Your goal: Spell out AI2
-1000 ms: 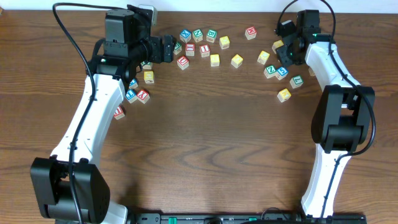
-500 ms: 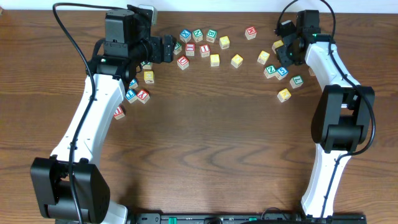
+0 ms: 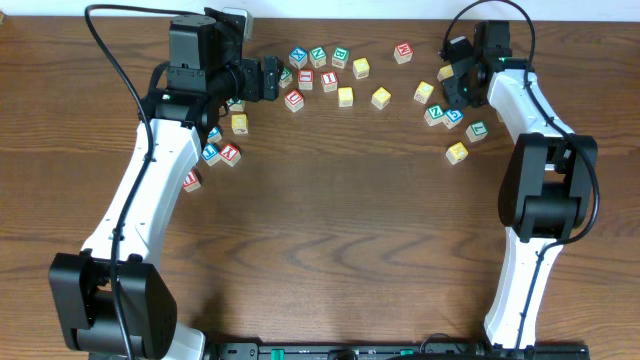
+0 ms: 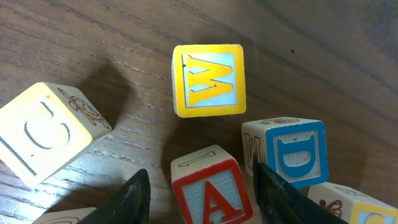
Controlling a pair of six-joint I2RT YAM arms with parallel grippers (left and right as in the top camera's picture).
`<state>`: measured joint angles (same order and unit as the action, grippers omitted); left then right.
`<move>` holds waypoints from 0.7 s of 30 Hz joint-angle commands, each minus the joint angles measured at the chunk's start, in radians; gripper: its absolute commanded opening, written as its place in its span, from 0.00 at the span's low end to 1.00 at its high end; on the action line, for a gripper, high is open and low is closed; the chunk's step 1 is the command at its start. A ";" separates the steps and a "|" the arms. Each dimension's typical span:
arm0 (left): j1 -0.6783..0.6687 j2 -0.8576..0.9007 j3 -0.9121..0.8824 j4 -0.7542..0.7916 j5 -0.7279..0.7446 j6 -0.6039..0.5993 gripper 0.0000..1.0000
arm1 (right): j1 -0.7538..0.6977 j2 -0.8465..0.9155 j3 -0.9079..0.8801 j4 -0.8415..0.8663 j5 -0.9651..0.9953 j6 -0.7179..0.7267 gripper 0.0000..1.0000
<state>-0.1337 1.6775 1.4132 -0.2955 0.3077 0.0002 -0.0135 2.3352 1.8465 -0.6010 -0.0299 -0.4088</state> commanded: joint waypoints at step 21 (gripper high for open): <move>-0.002 -0.015 0.031 -0.003 -0.013 0.003 0.98 | 0.004 0.021 -0.003 -0.008 -0.006 0.055 0.36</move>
<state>-0.1337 1.6775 1.4132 -0.2955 0.3073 0.0002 -0.0135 2.3352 1.8465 -0.6083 -0.0299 -0.3897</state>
